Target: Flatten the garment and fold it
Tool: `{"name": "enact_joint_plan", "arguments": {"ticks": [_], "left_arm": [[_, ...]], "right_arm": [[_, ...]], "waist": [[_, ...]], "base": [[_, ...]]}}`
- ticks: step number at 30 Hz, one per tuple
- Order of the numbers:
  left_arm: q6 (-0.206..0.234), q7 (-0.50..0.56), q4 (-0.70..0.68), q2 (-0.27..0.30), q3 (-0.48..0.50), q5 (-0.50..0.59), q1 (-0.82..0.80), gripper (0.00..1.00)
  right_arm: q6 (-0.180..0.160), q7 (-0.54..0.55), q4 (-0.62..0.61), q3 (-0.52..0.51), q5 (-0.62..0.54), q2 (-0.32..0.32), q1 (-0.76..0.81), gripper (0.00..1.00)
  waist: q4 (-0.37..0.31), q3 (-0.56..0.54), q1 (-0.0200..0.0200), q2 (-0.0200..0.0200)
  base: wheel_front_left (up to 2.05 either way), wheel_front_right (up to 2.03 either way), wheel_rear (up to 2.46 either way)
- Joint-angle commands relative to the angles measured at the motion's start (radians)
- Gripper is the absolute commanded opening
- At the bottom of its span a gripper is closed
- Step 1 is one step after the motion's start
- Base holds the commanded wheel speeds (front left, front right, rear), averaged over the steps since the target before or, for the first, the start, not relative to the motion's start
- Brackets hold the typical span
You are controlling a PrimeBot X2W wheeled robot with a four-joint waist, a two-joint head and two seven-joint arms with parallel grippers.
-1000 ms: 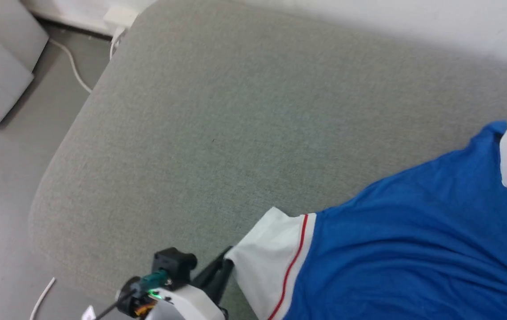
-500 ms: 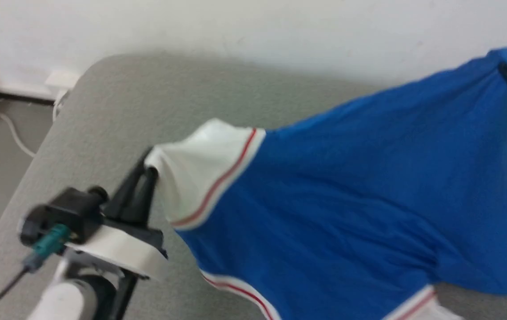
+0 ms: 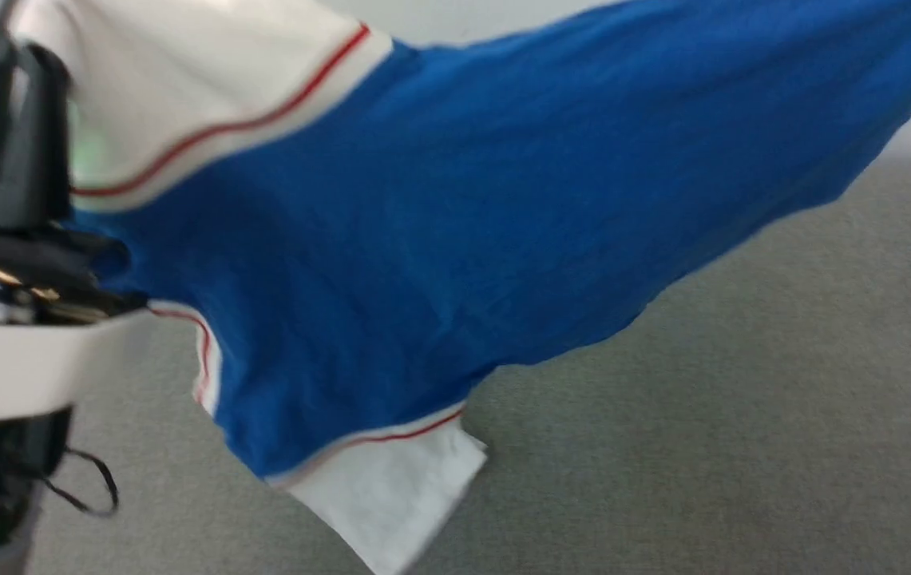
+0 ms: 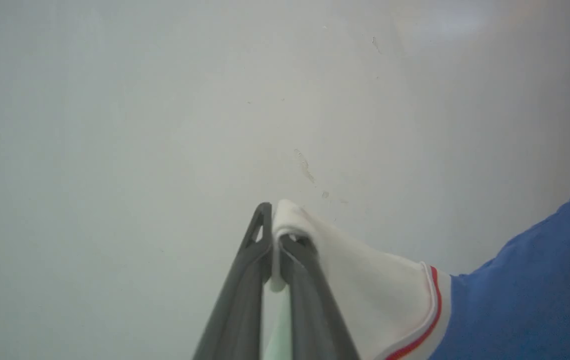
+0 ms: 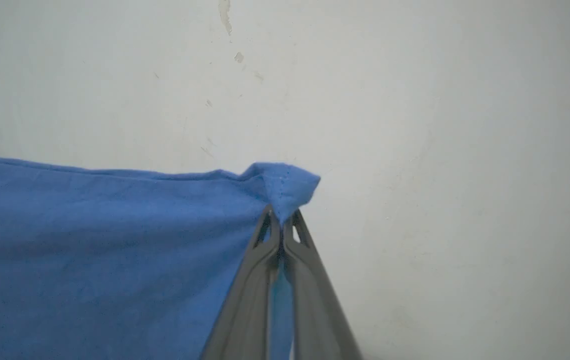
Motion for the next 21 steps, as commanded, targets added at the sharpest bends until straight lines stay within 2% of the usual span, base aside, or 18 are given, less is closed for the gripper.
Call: {"name": "enact_joint_plan", "arguments": {"ticks": [1,5,9,14,21], "left_arm": [[-0.002,0.005,-0.008,0.012,0.014,-0.001,-0.034,0.00],[-0.021,0.038,-0.001,0.036,0.036,-0.023,-0.149,0.00],[-0.054,0.065,0.066,0.053,0.034,-0.048,-0.277,0.00],[-0.116,0.082,0.199,0.074,0.003,-0.058,-0.440,0.00],[-0.190,0.058,0.427,0.061,-0.057,-0.028,-0.708,0.00]], "right_arm": [[0.005,0.005,-0.010,-0.009,0.007,0.010,-0.019,0.00],[0.005,0.006,-0.010,-0.014,0.008,0.004,-0.077,0.00],[0.005,-0.007,0.022,-0.006,0.011,0.005,-0.155,0.00],[0.005,-0.045,0.086,0.030,-0.006,-0.016,-0.268,0.00],[0.005,-0.156,0.240,0.116,-0.048,-0.031,-0.471,0.00]], "waist": [[-0.045,0.012,0.0001,0.0000],[-0.071,0.049,0.0001,0.0000],[-0.087,0.102,0.0001,0.0000],[-0.102,0.197,0.0001,0.0000],[-0.107,0.331,0.0001,0.0000]], "base": [[0.00,0.00,0.00],[0.00,0.00,0.00],[0.00,0.00,0.00],[0.00,0.00,0.00],[0.00,0.00,0.00]]}}
